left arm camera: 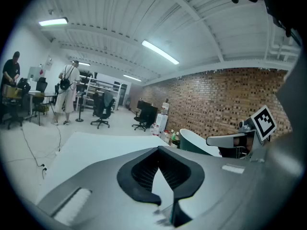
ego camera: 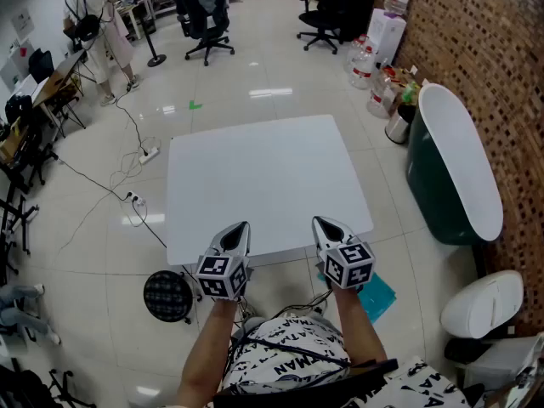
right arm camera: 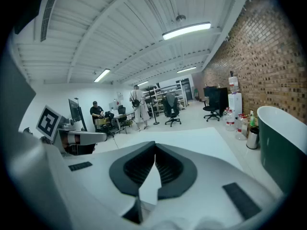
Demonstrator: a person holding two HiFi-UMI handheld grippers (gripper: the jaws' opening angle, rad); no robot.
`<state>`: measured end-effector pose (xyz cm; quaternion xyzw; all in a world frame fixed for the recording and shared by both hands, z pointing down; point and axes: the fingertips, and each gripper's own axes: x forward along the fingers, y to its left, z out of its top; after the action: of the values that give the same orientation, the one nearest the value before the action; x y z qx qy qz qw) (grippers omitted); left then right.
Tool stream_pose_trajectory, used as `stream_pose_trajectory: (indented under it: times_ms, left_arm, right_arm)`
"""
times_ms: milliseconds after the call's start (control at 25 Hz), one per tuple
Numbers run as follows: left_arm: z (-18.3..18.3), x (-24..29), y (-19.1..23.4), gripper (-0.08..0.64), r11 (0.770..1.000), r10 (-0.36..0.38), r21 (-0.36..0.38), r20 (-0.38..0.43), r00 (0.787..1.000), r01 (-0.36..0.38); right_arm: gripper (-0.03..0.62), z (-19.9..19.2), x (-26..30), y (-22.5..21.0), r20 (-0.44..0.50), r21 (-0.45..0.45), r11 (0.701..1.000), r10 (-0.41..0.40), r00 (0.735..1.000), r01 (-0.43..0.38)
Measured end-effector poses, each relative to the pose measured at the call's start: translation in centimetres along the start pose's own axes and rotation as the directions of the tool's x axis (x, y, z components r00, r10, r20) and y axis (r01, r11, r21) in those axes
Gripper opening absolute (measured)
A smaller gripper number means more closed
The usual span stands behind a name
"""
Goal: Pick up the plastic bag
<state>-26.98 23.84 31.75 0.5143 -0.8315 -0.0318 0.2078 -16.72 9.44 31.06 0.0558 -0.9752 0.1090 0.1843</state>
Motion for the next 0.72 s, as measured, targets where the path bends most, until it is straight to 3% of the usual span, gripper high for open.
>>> stream_pose_trajectory:
  times_ms: [200, 400, 600, 720]
  left_arm:
    - [0.2, 3.3, -4.0, 0.000, 0.995, -0.089, 0.037, -0.027, 0.996, 0.090]
    - [-0.9, 7.6, -10.1, 0.000, 0.975, -0.205, 0.079, -0.061, 0.977, 0.210]
    - [-4.7, 11.3, -17.3, 0.000, 0.928, -0.338, 0.096, -0.193, 0.921, 0.361]
    - [-7.8, 13.5, -21.8, 0.000, 0.893, -0.403, 0.091, -0.270, 0.874, 0.440]
  right_arm:
    - [0.015, 0.1, -0.9, -2.9, 0.017, 0.045, 0.998, -0.042, 0.999, 0.041]
    - [0.020, -1.4, -2.7, -7.3, 0.021, 0.099, 0.991, -0.095, 0.995, 0.092]
    - [0.025, -6.7, -7.2, -12.8, -0.033, 0.211, 0.949, -0.234, 0.972, 0.235]
    - [0.025, -10.6, -10.1, -16.7, -0.082, 0.270, 0.909, -0.308, 0.948, 0.319]
